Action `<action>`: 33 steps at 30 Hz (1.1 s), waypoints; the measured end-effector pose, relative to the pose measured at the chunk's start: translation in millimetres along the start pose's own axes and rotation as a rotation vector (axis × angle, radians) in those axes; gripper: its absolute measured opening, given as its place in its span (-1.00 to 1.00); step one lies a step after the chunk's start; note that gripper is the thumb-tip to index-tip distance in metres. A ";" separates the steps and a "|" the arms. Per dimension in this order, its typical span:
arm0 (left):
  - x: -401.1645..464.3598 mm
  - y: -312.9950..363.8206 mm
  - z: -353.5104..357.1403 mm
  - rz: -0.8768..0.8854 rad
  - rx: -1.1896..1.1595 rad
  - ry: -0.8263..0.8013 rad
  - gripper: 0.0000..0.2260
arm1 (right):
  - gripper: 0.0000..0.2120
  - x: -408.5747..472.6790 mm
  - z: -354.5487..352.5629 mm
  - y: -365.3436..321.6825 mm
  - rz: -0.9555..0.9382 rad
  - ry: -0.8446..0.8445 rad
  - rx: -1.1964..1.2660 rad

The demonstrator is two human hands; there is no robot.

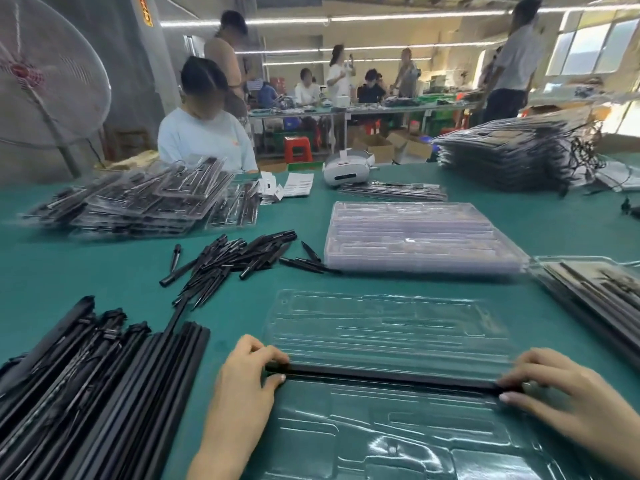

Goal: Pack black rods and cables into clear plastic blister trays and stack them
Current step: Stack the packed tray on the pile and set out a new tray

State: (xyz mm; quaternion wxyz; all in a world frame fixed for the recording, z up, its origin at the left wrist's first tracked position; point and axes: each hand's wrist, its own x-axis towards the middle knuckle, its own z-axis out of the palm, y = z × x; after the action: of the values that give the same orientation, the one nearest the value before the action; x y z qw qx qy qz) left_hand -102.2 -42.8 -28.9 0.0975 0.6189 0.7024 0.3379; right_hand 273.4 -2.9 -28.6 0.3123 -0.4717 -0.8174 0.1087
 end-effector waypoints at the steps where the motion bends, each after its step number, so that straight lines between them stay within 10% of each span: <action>1: -0.2 -0.1 0.8 0.015 0.006 0.003 -0.81 | -0.92 -0.7 1.0 1.8 -0.013 0.009 -0.008; 33: 91.3 -22.2 -21.5 -0.281 0.311 0.028 -0.75 | -0.94 3.1 19.1 -13.1 -0.061 0.032 -0.048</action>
State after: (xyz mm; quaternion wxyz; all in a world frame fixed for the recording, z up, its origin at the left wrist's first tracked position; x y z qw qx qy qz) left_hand -151.5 34.9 -0.2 0.0374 0.5177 0.8268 0.2170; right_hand 251.3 -5.1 -36.0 0.3171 -0.4558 -0.8286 0.0721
